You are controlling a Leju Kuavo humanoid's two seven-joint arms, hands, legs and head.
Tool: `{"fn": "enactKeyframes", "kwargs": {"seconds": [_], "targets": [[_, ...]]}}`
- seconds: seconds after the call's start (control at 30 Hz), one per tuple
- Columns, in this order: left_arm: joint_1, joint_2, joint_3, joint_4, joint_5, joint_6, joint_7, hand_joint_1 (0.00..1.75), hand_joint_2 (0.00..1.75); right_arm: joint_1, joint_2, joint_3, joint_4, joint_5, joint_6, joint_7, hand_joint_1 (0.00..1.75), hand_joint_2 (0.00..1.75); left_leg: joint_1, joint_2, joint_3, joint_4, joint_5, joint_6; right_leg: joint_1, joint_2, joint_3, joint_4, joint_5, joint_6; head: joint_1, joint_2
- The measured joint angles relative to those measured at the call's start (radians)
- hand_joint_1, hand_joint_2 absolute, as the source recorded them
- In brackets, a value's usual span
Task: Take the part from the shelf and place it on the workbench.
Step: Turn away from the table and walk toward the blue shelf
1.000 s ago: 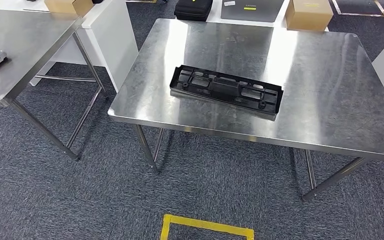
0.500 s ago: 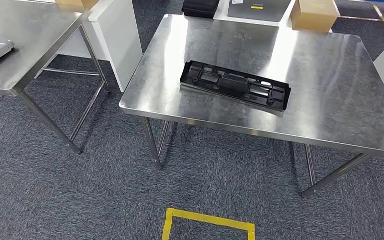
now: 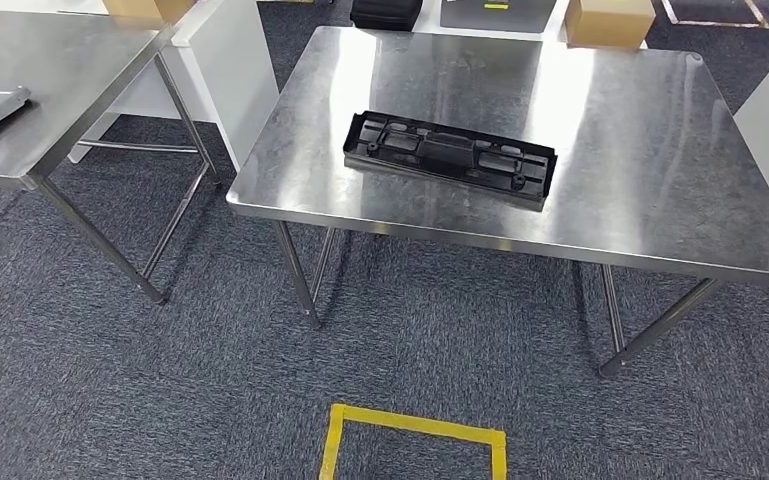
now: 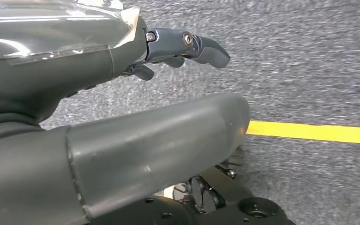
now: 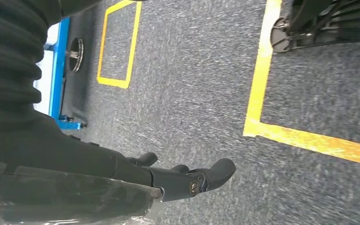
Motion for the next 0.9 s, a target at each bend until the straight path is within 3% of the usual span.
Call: {"fn": "enactKeyframes", "kwargs": {"seconds": [0.03,0.13,0.2,0.3,0.37,0.43,0.47,0.5,0.53,0.57,0.6,0.63,0.7,0.73,0.8,0.83,0.9], "targets": [[0.0,0.0,0.0,0.0,-0.001,-0.002,0.0,0.0,0.0,0.001,0.0,0.0,0.0,0.0,0.0,0.0,0.0,1.75,0.0,0.0,0.031,-0.035,0.018,0.002,0.001,0.0,-0.008,0.004,0.003,0.001,0.0,0.0],[-0.004,0.002,0.0,0.0,-0.004,-0.008,0.0,0.0,0.0,0.001,0.004,0.0,0.0,-0.002,0.002,0.001,0.0,1.75,-0.004,-0.003,0.165,-0.241,0.083,0.021,0.006,0.002,-0.02,0.009,0.013,0.011,0.0,0.0],[-0.007,0.003,0.0,0.0,-0.006,-0.01,-0.001,0.0,0.0,0.0,0.007,0.0,0.0,-0.003,0.004,0.003,0.0,1.75,-0.01,-0.005,0.189,-0.288,0.091,0.033,0.007,0.001,-0.025,0.009,0.021,0.024,0.0,0.0],[-0.008,0.002,0.0,0.0,-0.009,-0.012,0.0,0.0,0.0,-0.002,0.006,0.0,0.0,-0.003,0.008,0.009,0.0,1.75,-0.01,0.0,0.181,-0.307,0.12,0.052,0.009,0.0,-0.038,0.017,0.021,0.043,0.001,0.0],[-0.012,0.0,0.0,0.0,-0.012,-0.012,0.004,0.0,0.0,-0.003,0.005,0.0,0.0,-0.003,0.008,0.014,0.0,1.75,-0.006,0.006,0.165,-0.323,0.146,0.064,0.01,0.002,-0.073,0.089,-0.039,0.036,0.006,0.0],[-0.014,0.0,0.0,0.0,-0.015,-0.012,0.009,0.0,0.0,-0.003,0.005,0.0,0.0,-0.003,0.008,0.016,0.0,1.75,-0.008,0.008,0.139,-0.323,0.166,0.067,0.005,0.003,-0.12,0.222,-0.121,0.03,0.01,0.0],[-0.014,-0.001,0.0,0.0,-0.016,-0.012,0.011,0.0,0.0,-0.003,0.004,0.0,0.0,-0.003,0.008,0.016,0.0,1.75,-0.009,0.009,0.125,-0.321,0.175,0.065,0.003,0.003,-0.131,0.276,-0.141,0.036,0.011,0.0],[-0.014,-0.002,0.0,0.0,-0.017,-0.013,0.012,0.0,0.0,-0.003,0.004,0.0,0.0,-0.003,0.008,0.016,0.0,1.75,-0.008,0.01,0.111,-0.319,0.185,0.062,0.0,0.003,-0.127,0.302,-0.143,0.047,0.012,0.0],[-0.014,-0.003,0.0,0.0,-0.017,-0.013,0.012,0.0,0.0,-0.003,0.003,0.0,0.0,-0.003,0.008,0.016,0.0,1.75,-0.007,0.011,0.096,-0.316,0.195,0.058,-0.003,0.003,-0.105,0.289,-0.125,0.061,0.013,0.0],[-0.014,-0.005,0.0,0.0,-0.017,-0.014,0.013,0.0,0.0,-0.003,0.001,0.0,0.0,-0.003,0.008,0.016,0.0,1.75,-0.006,0.012,0.08,-0.312,0.204,0.053,-0.007,0.003,-0.063,0.24,-0.099,0.074,0.013,0.0],[-0.015,-0.006,0.0,0.0,-0.017,-0.014,0.013,0.0,0.0,-0.005,0.0,0.0,0.0,-0.003,0.008,0.016,0.0,1.75,-0.005,0.011,0.067,-0.307,0.213,0.047,-0.012,0.003,-0.011,0.164,-0.08,0.084,0.014,0.0],[-0.015,-0.006,0.0,0.0,-0.018,-0.014,0.013,0.0,0.0,-0.007,0.0,0.0,0.0,-0.002,0.008,0.016,0.0,1.75,-0.006,0.011,0.055,-0.301,0.221,0.041,-0.012,0.005,0.043,0.082,-0.074,0.085,0.016,0.0],[-0.016,-0.006,0.0,0.0,-0.019,-0.014,0.016,0.0,0.0,-0.009,0.001,0.0,0.0,0.0,0.007,0.016,0.0,1.75,-0.008,0.01,0.043,-0.292,0.237,0.028,-0.007,0.009,0.095,-0.012,-0.083,0.073,0.015,0.0],[-0.016,-0.006,0.0,0.0,-0.02,-0.014,0.018,0.0,0.0,-0.01,0.001,0.0,0.0,0.001,0.007,0.017,0.0,1.75,-0.009,0.01,0.04,-0.291,0.245,0.024,-0.002,0.011,0.096,-0.022,-0.084,0.064,0.013,0.0],[-0.014,-0.006,0.0,0.001,-0.021,-0.014,0.023,0.0,0.0,-0.009,0.001,0.0,0.0,0.003,0.006,0.02,0.0,1.75,-0.007,0.009,0.033,-0.287,0.247,0.017,-0.008,0.009,0.078,-0.015,-0.07,0.044,0.008,0.0],[-0.013,-0.006,0.0,0.001,-0.023,-0.015,0.025,0.0,0.0,-0.009,0.001,0.0,0.0,0.004,0.005,0.022,0.0,1.75,-0.004,0.008,0.025,-0.268,0.22,0.013,-0.011,0.006,0.069,-0.014,-0.061,0.03,0.006,0.0],[-0.012,-0.006,0.0,0.001,-0.026,-0.017,0.028,0.0,0.0,-0.009,0.001,0.0,0.0,0.005,0.001,0.023,0.0,1.75,-0.001,0.006,-0.002,-0.173,0.118,0.004,-0.01,0.003,0.048,-0.013,-0.039,0.009,0.002,0.0]]}}
